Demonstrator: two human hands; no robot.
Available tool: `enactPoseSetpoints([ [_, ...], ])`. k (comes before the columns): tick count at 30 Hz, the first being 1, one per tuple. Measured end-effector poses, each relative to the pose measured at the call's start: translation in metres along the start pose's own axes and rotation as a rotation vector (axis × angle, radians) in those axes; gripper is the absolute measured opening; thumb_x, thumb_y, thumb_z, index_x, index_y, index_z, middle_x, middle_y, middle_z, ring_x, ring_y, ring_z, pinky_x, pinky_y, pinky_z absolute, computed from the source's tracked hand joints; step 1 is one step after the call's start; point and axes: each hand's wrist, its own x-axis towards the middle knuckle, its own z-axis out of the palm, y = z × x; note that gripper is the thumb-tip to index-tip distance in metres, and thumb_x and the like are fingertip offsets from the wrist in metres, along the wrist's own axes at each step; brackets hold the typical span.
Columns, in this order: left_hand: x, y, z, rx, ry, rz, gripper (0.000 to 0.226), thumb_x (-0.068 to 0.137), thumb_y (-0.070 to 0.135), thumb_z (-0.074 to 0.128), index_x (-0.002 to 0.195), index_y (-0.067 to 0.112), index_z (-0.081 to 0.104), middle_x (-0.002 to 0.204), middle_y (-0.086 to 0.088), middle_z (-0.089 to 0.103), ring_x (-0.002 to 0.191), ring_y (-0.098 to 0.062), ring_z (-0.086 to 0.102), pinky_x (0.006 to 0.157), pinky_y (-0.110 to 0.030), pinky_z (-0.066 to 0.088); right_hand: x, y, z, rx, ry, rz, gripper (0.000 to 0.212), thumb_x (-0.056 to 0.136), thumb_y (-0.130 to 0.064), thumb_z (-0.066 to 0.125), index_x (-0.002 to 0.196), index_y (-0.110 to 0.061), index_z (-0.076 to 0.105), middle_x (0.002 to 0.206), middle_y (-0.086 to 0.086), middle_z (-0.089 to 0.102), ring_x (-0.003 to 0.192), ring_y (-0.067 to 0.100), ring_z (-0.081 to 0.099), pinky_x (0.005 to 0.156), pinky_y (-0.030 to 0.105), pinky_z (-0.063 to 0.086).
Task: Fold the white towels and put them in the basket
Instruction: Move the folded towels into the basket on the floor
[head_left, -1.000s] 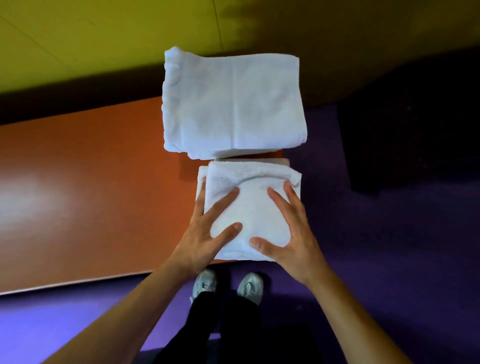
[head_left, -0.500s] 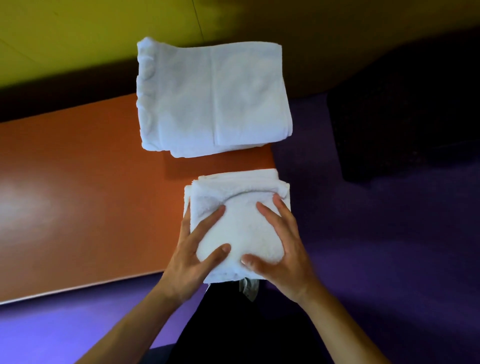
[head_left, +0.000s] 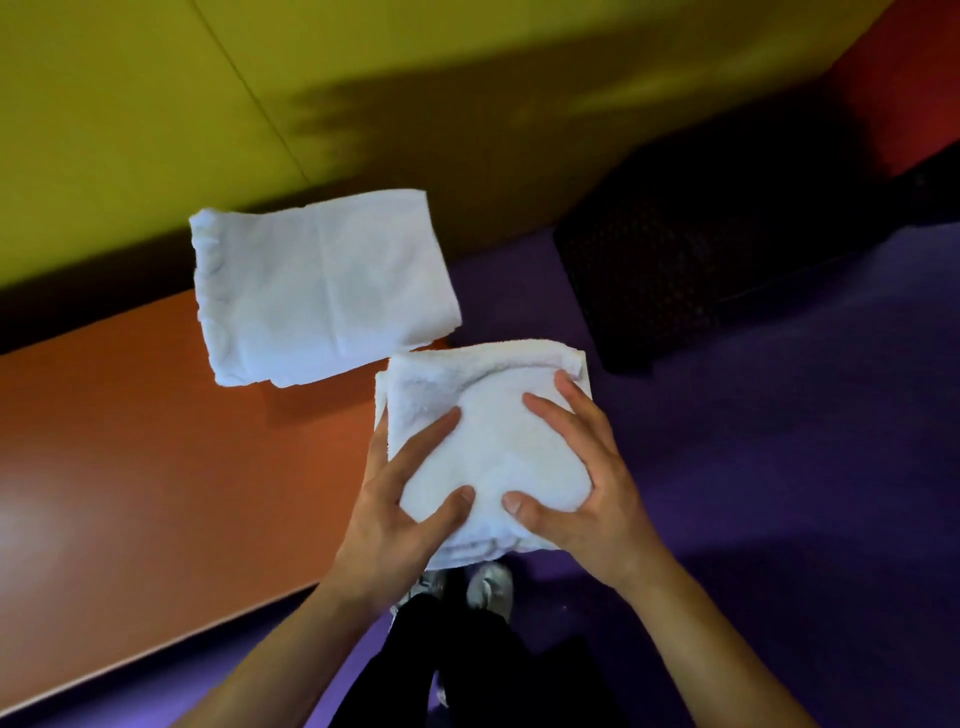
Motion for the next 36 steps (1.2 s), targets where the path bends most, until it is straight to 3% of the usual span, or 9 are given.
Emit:
enactPoseSetpoints([
  [5, 0.028, 0.045, 0.050, 0.024, -0.072, 0.074, 0.059, 0.082, 0.057, 0.067, 0.138, 0.054, 0.051, 0.158, 0.024, 0.022, 0.144, 0.002, 0.030, 0.105, -0.017, 0.036, -0.006, 0.003, -0.070, -0.010, 0.085, 0.009, 0.081, 0.071, -0.050, 0.080, 0.144, -0.038, 0.047, 0.161, -0.019, 0.021, 0.150, 0.006, 0.021, 0.112, 0.014, 0.030],
  [9, 0.057, 0.082, 0.110, 0.042, -0.095, 0.107, 0.060, 0.082, 0.057, 0.067, 0.140, 0.052, 0.051, 0.160, 0.020, 0.022, 0.146, 0.001, 0.028, 0.102, -0.003, 0.035, -0.002, 0.021, -0.141, 0.016, 0.123, 0.027, 0.081, 0.070, -0.054, 0.079, 0.143, -0.041, 0.047, 0.161, -0.021, 0.020, 0.148, 0.005, 0.024, 0.111, 0.029, 0.036],
  [11, 0.075, 0.102, 0.146, 0.033, -0.096, 0.122, 0.059, 0.083, 0.053, 0.070, 0.139, 0.051, 0.052, 0.160, 0.018, 0.021, 0.145, 0.001, 0.028, 0.105, -0.008, 0.037, 0.003, 0.034, -0.183, 0.028, 0.129, 0.027, 0.081, 0.070, -0.054, 0.079, 0.143, -0.042, 0.046, 0.161, -0.022, 0.020, 0.148, 0.004, 0.024, 0.110, 0.032, 0.038],
  [13, 0.093, 0.120, 0.185, 0.030, -0.102, 0.127, 0.058, 0.083, 0.048, 0.072, 0.138, 0.051, 0.053, 0.159, 0.017, 0.022, 0.144, 0.000, 0.031, 0.108, -0.017, 0.039, 0.007, 0.047, -0.227, 0.029, 0.130, 0.040, 0.080, 0.071, -0.055, 0.079, 0.143, -0.043, 0.046, 0.160, -0.024, 0.019, 0.147, 0.002, 0.024, 0.109, 0.025, 0.038],
  [16, 0.119, 0.152, 0.241, 0.000, -0.108, 0.126, 0.059, 0.082, 0.051, 0.072, 0.139, 0.049, 0.054, 0.158, 0.016, 0.025, 0.140, 0.001, 0.036, 0.100, -0.008, 0.043, 0.013, 0.065, -0.294, 0.020, 0.125, 0.034, 0.079, 0.071, -0.055, 0.079, 0.142, -0.047, 0.045, 0.160, -0.027, 0.017, 0.145, -0.004, 0.024, 0.103, 0.011, 0.036],
  [21, 0.173, 0.192, 0.320, -0.082, -0.143, 0.133, 0.058, 0.083, 0.051, 0.071, 0.139, 0.047, 0.054, 0.159, 0.014, 0.023, 0.139, 0.004, 0.035, 0.097, -0.005, 0.042, 0.039, 0.092, -0.389, -0.033, 0.135, 0.040, 0.079, 0.073, -0.054, 0.080, 0.143, -0.049, 0.044, 0.161, -0.026, 0.017, 0.145, -0.004, 0.024, 0.104, 0.022, 0.035],
  [30, 0.299, 0.215, 0.422, -0.127, -0.104, 0.100, 0.055, 0.084, 0.045, 0.072, 0.136, 0.051, 0.055, 0.157, 0.012, 0.027, 0.137, 0.005, 0.037, 0.093, -0.003, 0.042, 0.140, 0.163, -0.507, -0.080, 0.071, 0.073, 0.077, 0.073, -0.056, 0.078, 0.142, -0.051, 0.044, 0.159, -0.030, 0.017, 0.144, -0.009, 0.021, 0.102, 0.019, 0.030],
  [33, 0.349, 0.211, 0.457, -0.123, -0.092, 0.076, 0.055, 0.085, 0.046, 0.071, 0.136, 0.051, 0.054, 0.158, 0.012, 0.025, 0.140, 0.001, 0.035, 0.100, -0.008, 0.042, 0.183, 0.199, -0.541, -0.074, 0.035, 0.083, 0.076, 0.074, -0.052, 0.082, 0.141, -0.050, 0.046, 0.158, -0.031, 0.019, 0.143, -0.011, 0.022, 0.103, 0.018, 0.030],
  [36, 0.401, 0.204, 0.491, -0.098, -0.073, 0.074, 0.054, 0.088, 0.042, 0.072, 0.138, 0.050, 0.053, 0.160, 0.012, 0.023, 0.144, -0.003, 0.032, 0.111, -0.022, 0.042, 0.230, 0.239, -0.571, -0.077, 0.012, 0.078, 0.075, 0.073, -0.047, 0.081, 0.140, -0.047, 0.049, 0.157, -0.031, 0.021, 0.143, -0.010, 0.024, 0.104, 0.017, 0.030],
])
